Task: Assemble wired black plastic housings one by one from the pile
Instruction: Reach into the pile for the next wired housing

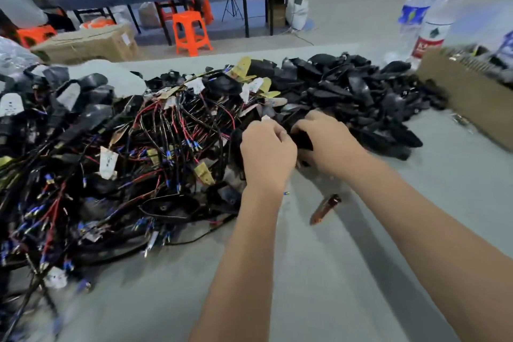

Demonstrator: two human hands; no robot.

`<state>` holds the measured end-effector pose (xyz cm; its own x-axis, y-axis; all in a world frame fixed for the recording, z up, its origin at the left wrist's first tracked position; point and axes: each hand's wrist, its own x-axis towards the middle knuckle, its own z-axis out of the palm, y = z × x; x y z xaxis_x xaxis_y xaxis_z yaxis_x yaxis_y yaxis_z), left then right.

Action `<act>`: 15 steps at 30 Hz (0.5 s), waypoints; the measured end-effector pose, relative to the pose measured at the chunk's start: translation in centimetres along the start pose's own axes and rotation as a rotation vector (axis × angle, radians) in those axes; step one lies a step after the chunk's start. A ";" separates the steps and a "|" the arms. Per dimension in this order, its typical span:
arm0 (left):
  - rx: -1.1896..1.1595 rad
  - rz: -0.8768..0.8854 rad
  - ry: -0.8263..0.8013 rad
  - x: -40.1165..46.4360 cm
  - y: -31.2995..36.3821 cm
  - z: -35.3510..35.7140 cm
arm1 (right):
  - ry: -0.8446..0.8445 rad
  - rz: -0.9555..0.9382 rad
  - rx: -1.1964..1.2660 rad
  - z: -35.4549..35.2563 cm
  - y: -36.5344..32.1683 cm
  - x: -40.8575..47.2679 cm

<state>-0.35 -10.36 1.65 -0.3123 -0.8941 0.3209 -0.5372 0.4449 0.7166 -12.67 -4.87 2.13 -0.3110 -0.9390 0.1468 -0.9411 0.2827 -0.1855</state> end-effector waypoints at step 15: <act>-0.500 -0.029 -0.407 -1.2 1.1 1.2 | 0.412 0.032 0.927 -0.8 4.2 -4.1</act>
<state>-1.48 -8.76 1.27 -0.6285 -0.7704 0.1069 -0.1505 0.2553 0.9551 -15.49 0.35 1.49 -0.5208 -0.7437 0.4191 -0.5120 -0.1207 -0.8504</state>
